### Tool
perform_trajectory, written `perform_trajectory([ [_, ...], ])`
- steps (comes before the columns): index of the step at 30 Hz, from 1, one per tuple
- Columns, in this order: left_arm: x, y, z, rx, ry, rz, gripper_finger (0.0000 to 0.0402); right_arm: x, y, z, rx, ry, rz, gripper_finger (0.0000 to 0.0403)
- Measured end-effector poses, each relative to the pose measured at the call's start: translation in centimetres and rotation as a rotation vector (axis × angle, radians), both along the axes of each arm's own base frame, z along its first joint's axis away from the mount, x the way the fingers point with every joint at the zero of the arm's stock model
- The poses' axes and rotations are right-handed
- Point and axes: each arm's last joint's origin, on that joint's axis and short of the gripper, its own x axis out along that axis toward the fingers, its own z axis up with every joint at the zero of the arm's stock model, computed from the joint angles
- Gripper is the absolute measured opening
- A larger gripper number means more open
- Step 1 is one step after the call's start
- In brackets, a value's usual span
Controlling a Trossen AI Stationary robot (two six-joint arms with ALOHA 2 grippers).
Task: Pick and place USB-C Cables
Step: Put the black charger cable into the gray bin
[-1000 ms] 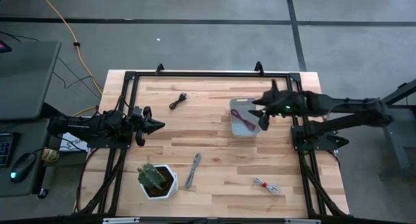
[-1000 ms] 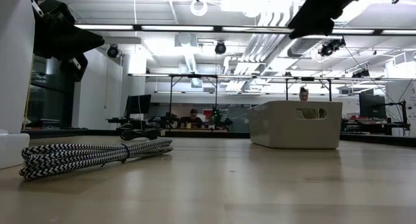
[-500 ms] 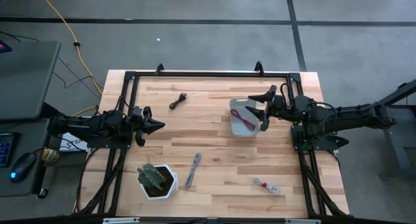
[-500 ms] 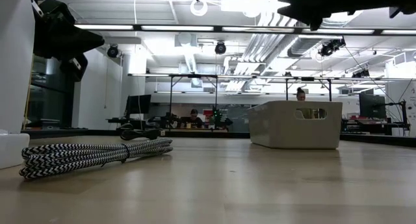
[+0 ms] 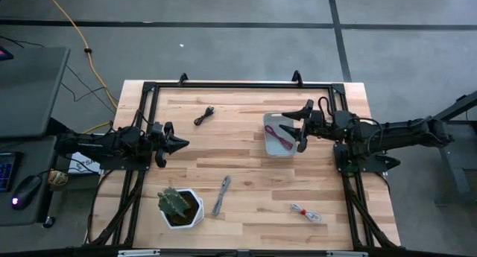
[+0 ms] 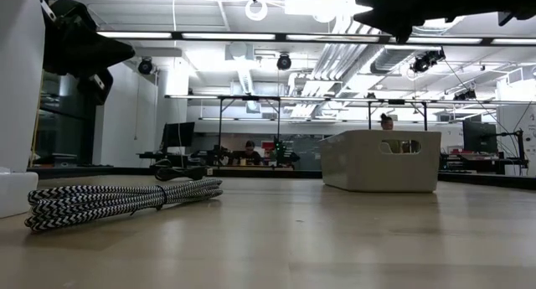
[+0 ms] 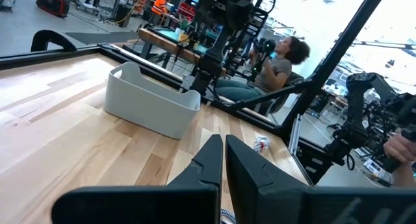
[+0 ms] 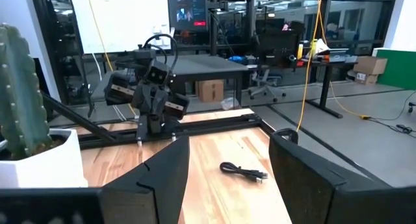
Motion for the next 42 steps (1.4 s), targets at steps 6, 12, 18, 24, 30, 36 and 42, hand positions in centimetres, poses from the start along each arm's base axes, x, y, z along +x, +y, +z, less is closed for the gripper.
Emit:
perform_trajectory([
  [6, -0.02, 0.08, 0.02, 0.000, -0.001, 0.029, 0.0001, -0.03, 0.00, 0.39, 0.042, -0.051, 0.003, 0.0204],
  [12, -0.03, 0.15, 0.13, 0.043, -0.006, 0.054, 0.0001, -0.03, 0.00, 0.35, 0.042, -0.047, 0.003, 0.0204],
  [18, -0.04, 0.18, 0.39, 0.073, -0.026, 0.064, 0.0001, -0.02, 0.00, 0.27, 0.042, -0.038, 0.002, 0.0204],
  [24, -0.04, 0.18, 0.45, 0.079, -0.032, 0.064, 0.0001, -0.02, 0.00, 0.23, 0.042, -0.034, 0.002, 0.0204],
  [30, -0.04, 0.18, 0.36, 0.079, -0.024, 0.065, 0.0014, -0.02, 0.00, 0.23, 0.042, -0.034, 0.002, 0.0204],
  [36, -0.07, 0.31, 0.31, 0.067, -0.018, 0.110, 0.0087, -0.02, 0.00, 0.23, 0.042, -0.033, 0.002, 0.0204],
  [42, -0.12, 0.47, 0.31, 0.051, -0.019, 0.169, 0.0173, -0.02, 0.00, 0.23, 0.042, -0.033, 0.002, 0.0204],
])
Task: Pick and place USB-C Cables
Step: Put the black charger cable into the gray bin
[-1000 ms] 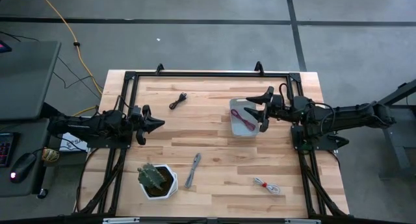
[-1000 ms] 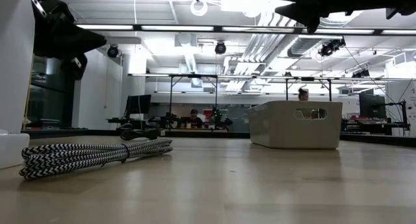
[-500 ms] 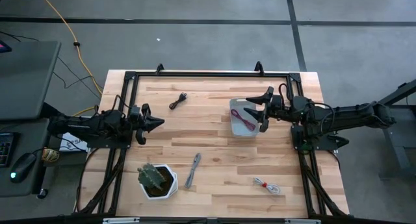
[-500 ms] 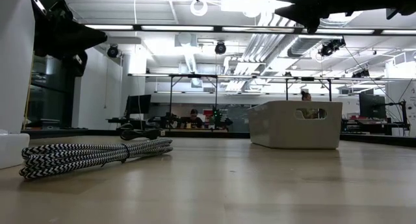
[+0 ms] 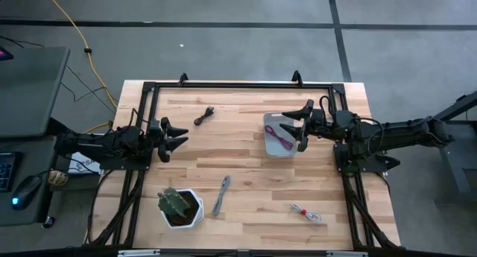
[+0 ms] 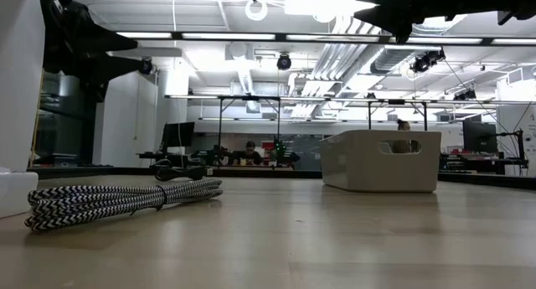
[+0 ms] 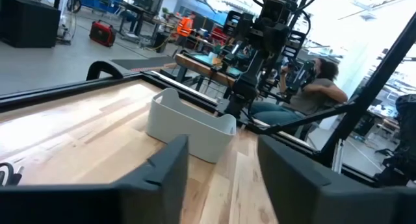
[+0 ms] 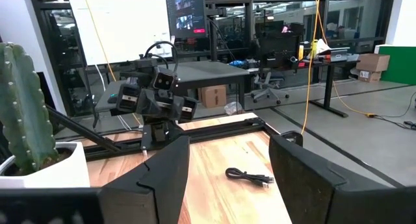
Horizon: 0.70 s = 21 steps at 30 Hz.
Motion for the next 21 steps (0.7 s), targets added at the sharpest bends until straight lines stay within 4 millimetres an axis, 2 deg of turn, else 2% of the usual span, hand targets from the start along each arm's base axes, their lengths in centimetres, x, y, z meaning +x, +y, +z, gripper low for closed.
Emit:
perform_trajectory([
  [4, 0.0, 0.0, 0.0, 0.000, 0.000, 0.000, 0.0213, 0.0, 0.0, 0.0, 0.000, 0.000, 0.000, 0.0204],
  [8, 0.0, 0.0, 0.0, 0.009, 0.004, 0.000, 0.0235, 0.0, 0.0, 0.0, 0.000, 0.000, 0.000, 0.0204],
  [16, 0.0, 0.3, 0.3, -0.052, -0.012, 0.101, 0.0235, 0.0, 0.0, 0.0, 0.000, -0.005, 0.000, 0.0204],
  [21, 0.5, 0.8, 2.4, -0.062, 0.089, 0.259, 0.0235, 0.0, 0.0, 0.1, 0.000, -0.011, 0.000, 0.0204],
])
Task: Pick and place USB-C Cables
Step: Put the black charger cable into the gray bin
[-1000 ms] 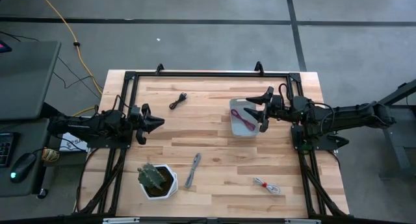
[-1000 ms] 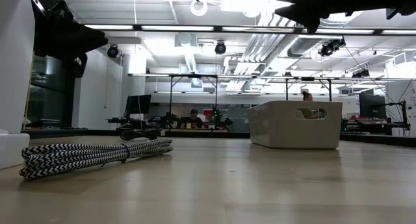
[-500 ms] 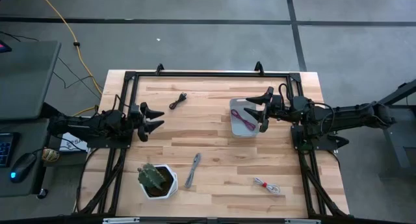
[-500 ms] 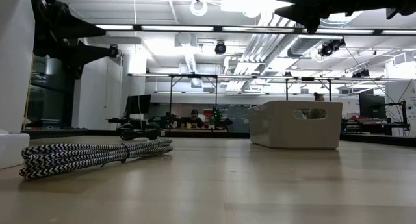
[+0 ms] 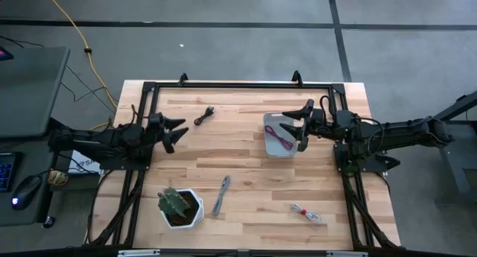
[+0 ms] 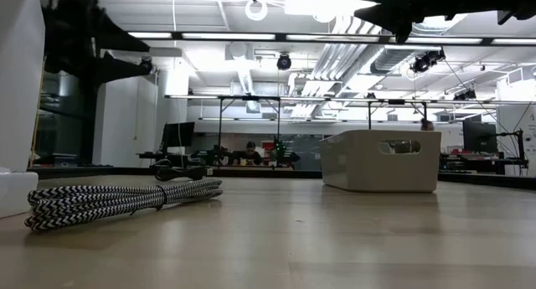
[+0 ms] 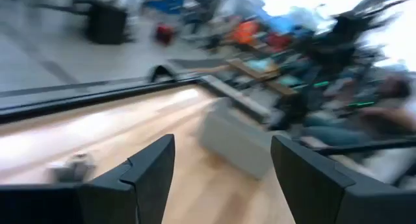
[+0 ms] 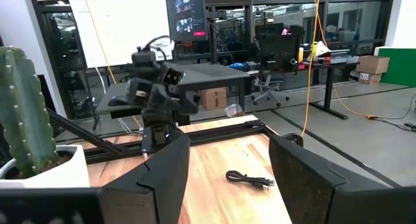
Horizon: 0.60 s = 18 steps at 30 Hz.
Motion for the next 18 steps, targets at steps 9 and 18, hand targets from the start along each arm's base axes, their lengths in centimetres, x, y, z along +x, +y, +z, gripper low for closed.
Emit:
perform_trajectory([
  [9, 4.2, 3.1, 6.0, -0.048, 0.454, 0.214, 0.0235, 0.0, 0.0, 0.0, 0.000, 0.000, 0.000, 0.0204],
  [18, 10.1, 9.7, 5.8, -0.248, 0.779, 0.103, 0.0234, 0.0, 0.0, 0.0, 0.000, 0.000, 0.000, 0.0204],
])
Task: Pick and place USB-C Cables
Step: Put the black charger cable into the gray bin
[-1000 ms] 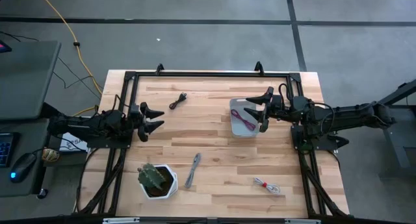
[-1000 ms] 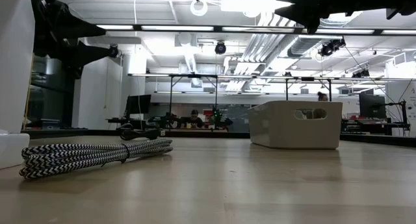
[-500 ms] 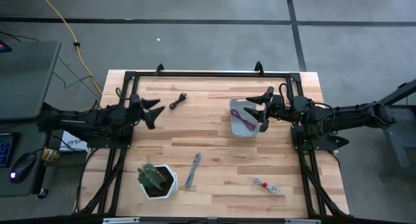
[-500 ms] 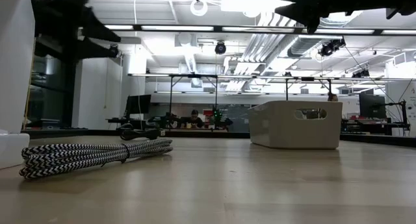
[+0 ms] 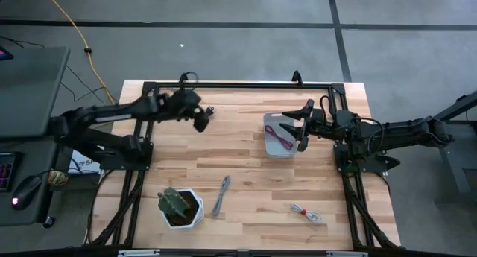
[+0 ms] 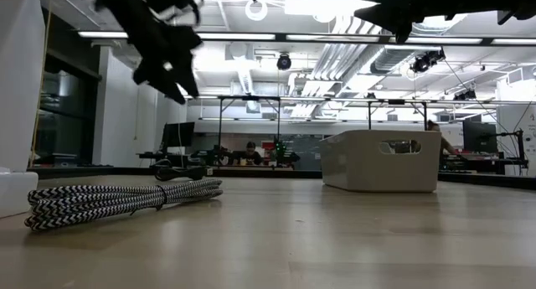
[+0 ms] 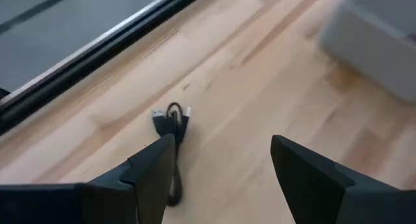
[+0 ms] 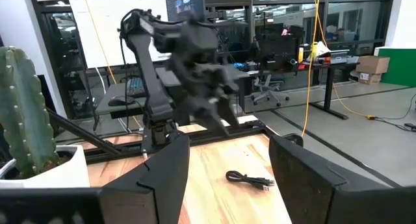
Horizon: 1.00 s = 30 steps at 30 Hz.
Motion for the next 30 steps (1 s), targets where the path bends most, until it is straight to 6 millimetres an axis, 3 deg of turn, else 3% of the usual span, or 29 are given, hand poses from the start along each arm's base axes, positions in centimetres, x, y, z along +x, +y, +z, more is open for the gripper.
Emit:
perform_trajectory([
  [7, 1.7, 4.1, -4.3, -0.121, 0.197, 0.042, 0.0234, 0.0, 0.0, 0.0, 0.001, 0.000, 0.000, 0.0204],
  [16, 2.1, 6.3, -9.7, -0.255, 0.359, 0.074, 0.0234, 0.0, 0.0, 0.0, 0.023, -0.003, 0.002, 0.0204],
  [22, 2.3, 6.8, -11.8, -0.312, 0.399, 0.076, 0.0234, 0.0, 0.0, -0.1, 0.028, 0.001, 0.002, 0.0204],
  [30, 2.5, 6.8, -12.3, -0.337, 0.397, 0.065, 0.0234, 0.0, 0.0, -0.1, 0.029, 0.001, 0.002, 0.0204],
])
